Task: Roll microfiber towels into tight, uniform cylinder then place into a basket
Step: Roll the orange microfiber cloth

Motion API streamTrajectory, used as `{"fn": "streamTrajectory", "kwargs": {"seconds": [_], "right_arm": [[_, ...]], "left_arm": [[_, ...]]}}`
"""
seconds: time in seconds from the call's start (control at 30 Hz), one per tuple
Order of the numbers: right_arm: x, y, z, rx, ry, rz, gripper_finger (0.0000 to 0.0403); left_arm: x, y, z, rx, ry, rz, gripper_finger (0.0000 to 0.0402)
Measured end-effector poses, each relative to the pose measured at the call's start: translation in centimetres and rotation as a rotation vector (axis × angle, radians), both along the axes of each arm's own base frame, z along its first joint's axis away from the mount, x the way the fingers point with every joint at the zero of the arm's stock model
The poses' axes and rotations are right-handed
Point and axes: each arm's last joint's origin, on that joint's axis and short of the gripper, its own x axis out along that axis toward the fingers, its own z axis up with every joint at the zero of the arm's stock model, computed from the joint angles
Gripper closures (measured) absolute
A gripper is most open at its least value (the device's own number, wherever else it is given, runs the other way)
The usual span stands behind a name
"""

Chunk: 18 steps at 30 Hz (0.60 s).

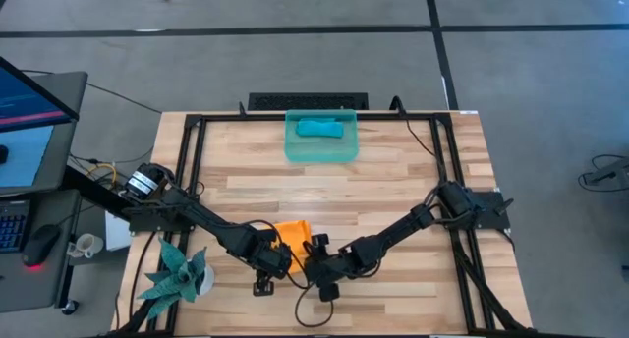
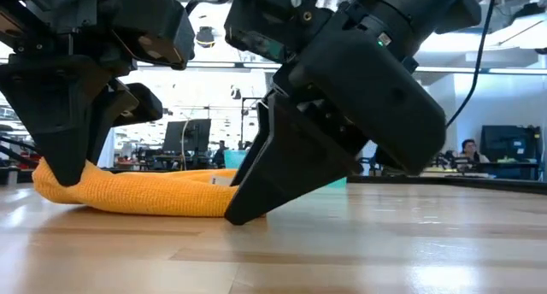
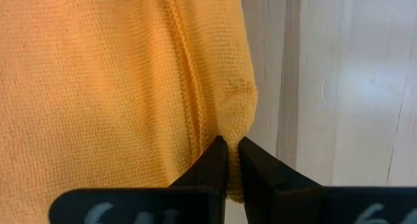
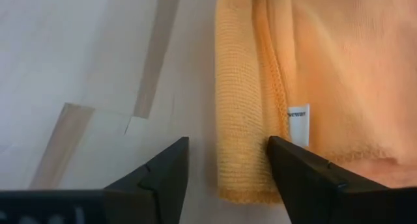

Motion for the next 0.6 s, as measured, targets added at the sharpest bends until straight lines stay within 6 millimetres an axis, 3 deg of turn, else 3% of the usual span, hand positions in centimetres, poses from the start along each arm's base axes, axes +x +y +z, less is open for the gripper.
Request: {"fn": "streamTrajectory", "kwargs": {"seconds": [0.17,0.47,0.6], "right_arm": [[0.2,-0.9,-0.1,0.058,0.031,-0.09,0.0212],[0.2,-1.2,-0.1,0.24,0.075,-0.199,0.0378],[0.3,-0.5,0.1,0.426,0.103,-0.254,0.038]], "left_arm": [[0.0,0.0,0.0,0.0,-0.002,0.001,0.0387],[-0.3,0.2,1.4,-0.007,-0.032,0.004,0.0387],[-0.5,0.3,1.9,-0.001,-0.049,0.008,0.0387]]}}
